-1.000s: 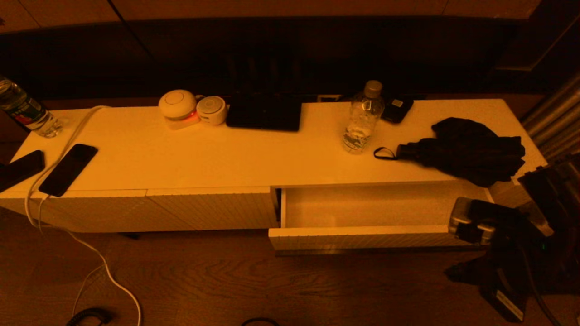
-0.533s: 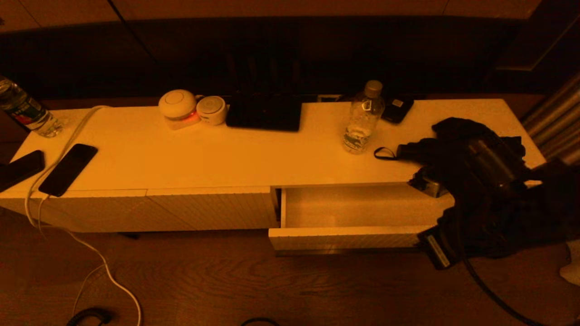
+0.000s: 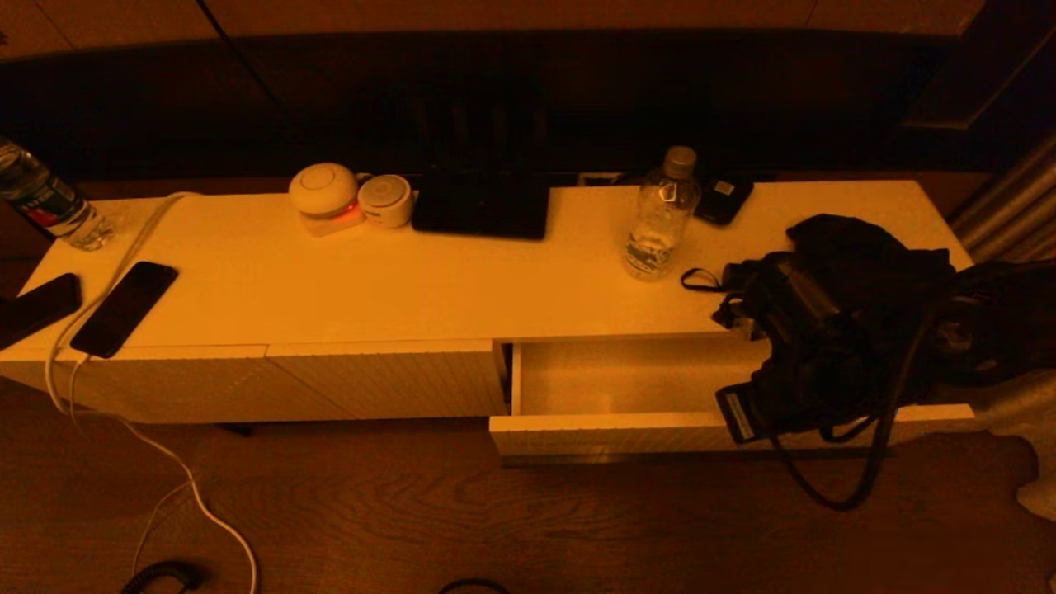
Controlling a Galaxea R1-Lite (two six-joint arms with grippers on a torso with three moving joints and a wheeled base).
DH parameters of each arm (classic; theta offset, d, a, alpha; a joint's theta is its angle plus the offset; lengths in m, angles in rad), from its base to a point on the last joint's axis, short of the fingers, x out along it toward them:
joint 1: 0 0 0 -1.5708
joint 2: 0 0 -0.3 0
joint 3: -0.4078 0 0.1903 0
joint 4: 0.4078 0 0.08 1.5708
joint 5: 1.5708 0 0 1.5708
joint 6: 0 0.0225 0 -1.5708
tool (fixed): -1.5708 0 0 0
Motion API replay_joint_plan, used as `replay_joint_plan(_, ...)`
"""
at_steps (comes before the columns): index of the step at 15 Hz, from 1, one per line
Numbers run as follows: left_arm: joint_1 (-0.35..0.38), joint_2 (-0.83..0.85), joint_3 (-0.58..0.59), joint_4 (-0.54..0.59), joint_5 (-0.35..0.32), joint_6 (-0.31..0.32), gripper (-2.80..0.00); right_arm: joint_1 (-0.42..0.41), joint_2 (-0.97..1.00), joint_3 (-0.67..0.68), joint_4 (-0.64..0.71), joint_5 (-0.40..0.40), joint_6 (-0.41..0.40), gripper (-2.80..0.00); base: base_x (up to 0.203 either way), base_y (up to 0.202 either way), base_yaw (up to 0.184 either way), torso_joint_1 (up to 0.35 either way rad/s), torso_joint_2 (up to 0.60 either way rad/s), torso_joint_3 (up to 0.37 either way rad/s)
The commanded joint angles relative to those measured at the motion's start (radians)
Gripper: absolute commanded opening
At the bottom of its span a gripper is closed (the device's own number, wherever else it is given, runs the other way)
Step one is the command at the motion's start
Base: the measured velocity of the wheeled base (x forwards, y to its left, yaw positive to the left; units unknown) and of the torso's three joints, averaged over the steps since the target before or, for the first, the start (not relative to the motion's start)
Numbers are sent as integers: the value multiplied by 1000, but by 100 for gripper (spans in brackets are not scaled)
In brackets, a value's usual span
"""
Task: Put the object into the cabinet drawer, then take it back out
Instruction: Open the drawer
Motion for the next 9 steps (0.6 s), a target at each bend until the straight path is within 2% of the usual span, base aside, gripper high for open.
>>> replay_joint_plan(1, 0, 0, 0, 0, 0, 0, -280, -23, 43, 4, -28, -1, 2, -280, 0, 0, 0, 0, 0, 0)
replay_joint_plan(6, 0, 0, 0, 0, 0, 0, -280, -48, 37, 7, -145, -3, -24, -280, 0, 0, 0, 0, 0, 0)
replay_joint_plan(9, 0, 0, 0, 0, 0, 0, -280, -52, 37, 13, -150, -4, -46, -280, 0, 0, 0, 0, 0, 0)
